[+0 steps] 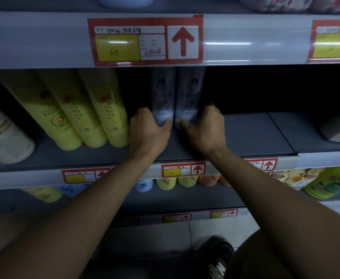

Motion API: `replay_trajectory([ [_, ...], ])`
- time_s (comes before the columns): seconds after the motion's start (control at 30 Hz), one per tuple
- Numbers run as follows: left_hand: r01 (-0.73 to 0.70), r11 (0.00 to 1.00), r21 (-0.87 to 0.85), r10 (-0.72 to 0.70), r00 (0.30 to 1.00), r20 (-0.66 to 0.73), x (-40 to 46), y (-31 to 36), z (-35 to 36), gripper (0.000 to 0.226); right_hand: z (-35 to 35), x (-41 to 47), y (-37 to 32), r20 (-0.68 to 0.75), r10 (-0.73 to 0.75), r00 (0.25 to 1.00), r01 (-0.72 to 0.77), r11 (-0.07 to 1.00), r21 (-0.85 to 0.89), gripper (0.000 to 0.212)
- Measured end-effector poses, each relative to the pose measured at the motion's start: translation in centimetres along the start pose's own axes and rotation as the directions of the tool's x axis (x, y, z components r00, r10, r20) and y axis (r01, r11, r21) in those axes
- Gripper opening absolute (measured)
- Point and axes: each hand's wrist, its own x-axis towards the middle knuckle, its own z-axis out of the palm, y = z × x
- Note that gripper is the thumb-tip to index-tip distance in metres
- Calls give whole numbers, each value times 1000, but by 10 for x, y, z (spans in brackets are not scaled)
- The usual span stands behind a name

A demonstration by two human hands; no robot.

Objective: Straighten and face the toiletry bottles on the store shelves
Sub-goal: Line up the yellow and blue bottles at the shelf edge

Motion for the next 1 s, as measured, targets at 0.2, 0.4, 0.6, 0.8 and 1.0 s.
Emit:
replay_trajectory([
  [0.2, -34, 999, -22, 33, 999, -15, 4, -3, 5, 43, 2, -1, -1, -19, 29, 999, -29, 1000, -9, 69],
  [0.4, -31, 999, -43, 30, 999, -26, 6, -7, 7, 45, 3, -1, -4, -29, 8, 1000, -9, 1000, -24, 70],
  [0.6, -22, 1000, -15, 22, 999, -23, 7, -6, 7, 49, 4, 0, -5, -24, 1, 1000, -2, 999, -49, 74],
  [0.8, -12, 1000, -17, 11, 1000, -27, 7, -7, 7, 49, 5, 3, -4, -10, -18, 1000, 18, 998, -59, 77],
  [1.0, 0, 1000, -20, 1, 1000, 24, 1, -6, -1, 49, 1, -6, -10, 40, -24, 999, 27, 996, -81, 86],
])
